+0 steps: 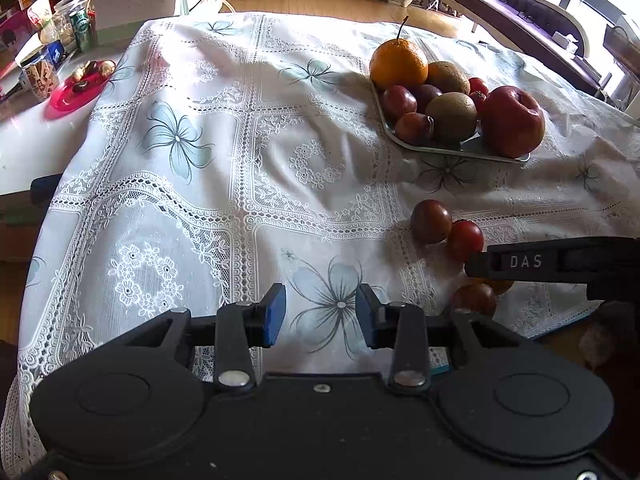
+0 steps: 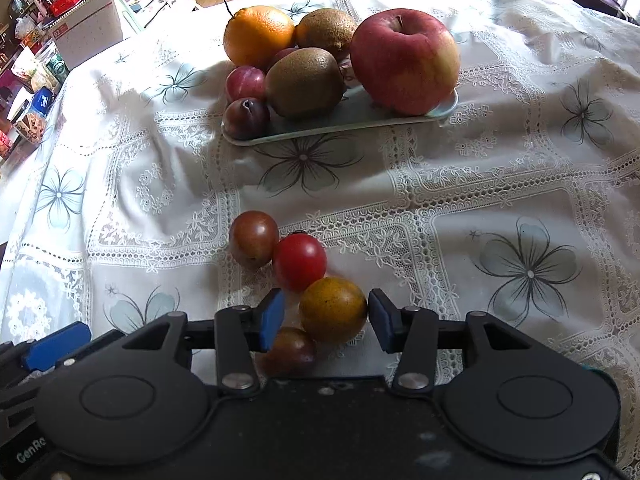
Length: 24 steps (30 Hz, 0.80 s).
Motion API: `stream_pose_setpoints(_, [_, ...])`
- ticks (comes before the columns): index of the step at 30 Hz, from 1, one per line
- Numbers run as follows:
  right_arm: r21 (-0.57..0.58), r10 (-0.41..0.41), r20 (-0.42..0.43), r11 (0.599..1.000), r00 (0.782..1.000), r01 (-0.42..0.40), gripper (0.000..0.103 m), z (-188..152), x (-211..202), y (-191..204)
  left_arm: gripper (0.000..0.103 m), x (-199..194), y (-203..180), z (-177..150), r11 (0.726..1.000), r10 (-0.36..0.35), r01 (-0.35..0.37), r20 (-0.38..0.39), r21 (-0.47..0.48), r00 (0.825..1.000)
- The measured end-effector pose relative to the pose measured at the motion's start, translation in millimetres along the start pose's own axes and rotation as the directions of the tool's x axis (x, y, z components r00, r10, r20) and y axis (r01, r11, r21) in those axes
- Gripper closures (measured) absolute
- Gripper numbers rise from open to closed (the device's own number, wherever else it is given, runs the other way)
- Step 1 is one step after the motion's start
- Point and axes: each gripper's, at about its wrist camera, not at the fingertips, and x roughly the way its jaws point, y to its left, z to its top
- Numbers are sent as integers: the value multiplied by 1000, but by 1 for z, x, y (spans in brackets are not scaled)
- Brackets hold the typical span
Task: Organize fruits
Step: 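Grasp a yellow-brown tomato with the right tool while the left tool approaches a dark brown tomato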
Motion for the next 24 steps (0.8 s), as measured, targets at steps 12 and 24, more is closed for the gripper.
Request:
stream_pose_setpoints(12, [-4,9,-20,1000,1000,-9,54,-5,8,-4,57,7,-6,-2,1000,6,-6,-26,0,1000])
stream_pose_setpoints(24, [-103,-10,73,995,997,17,64,-7,-15,-4,57,6,-19,-3,1000,-3,4,-36,16,999])
